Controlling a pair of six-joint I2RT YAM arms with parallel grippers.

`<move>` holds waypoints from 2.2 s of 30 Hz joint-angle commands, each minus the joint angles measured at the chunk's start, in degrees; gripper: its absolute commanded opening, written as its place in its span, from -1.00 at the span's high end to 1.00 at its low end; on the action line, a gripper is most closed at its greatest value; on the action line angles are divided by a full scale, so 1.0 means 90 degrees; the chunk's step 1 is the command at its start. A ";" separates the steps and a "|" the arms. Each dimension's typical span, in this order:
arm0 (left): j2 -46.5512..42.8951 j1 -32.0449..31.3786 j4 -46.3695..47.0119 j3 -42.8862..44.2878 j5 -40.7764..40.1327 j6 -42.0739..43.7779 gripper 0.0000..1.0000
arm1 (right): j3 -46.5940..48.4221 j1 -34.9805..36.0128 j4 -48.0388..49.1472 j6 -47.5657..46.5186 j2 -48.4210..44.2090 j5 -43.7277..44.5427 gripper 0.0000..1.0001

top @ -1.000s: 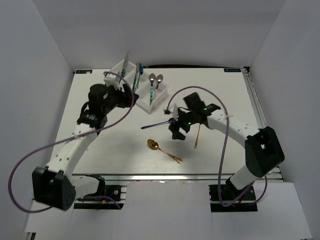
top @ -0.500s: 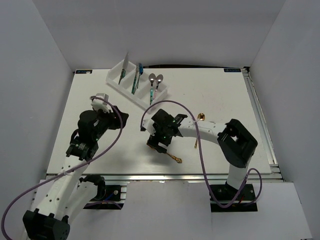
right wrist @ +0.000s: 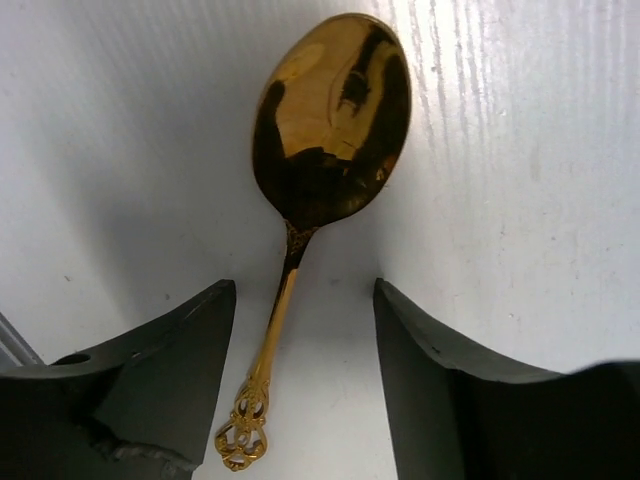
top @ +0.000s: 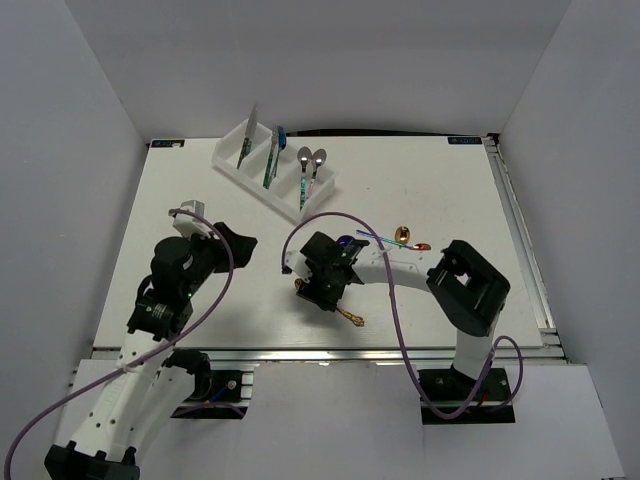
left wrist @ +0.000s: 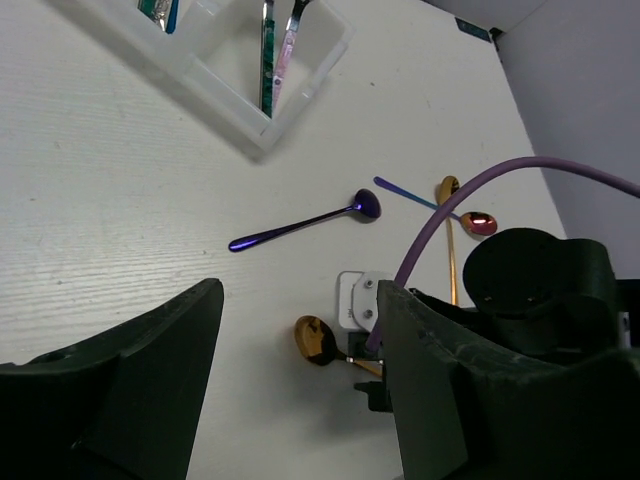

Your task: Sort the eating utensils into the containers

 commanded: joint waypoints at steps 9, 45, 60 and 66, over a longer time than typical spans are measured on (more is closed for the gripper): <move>-0.0514 0.0021 0.0174 -0.0402 0.0662 -0.1904 -0.41 | -0.0396 0.0008 -0.0150 -0.0153 0.0264 0.0077 0.76; 0.1127 -0.0096 0.2059 -0.0588 0.1131 -0.1984 -0.19 | 0.4949 -0.2697 0.0797 0.1858 0.1130 -0.2550 1.00; 0.0423 -0.0096 0.1913 -0.1243 0.1180 -0.1964 -0.26 | 0.5747 -0.3136 0.4595 0.5100 0.3222 -0.1828 1.00; 0.0472 -0.0096 0.1639 -0.1106 0.1131 -0.1846 -0.27 | 0.5308 -0.3215 0.5210 0.4985 0.3437 -0.1379 1.00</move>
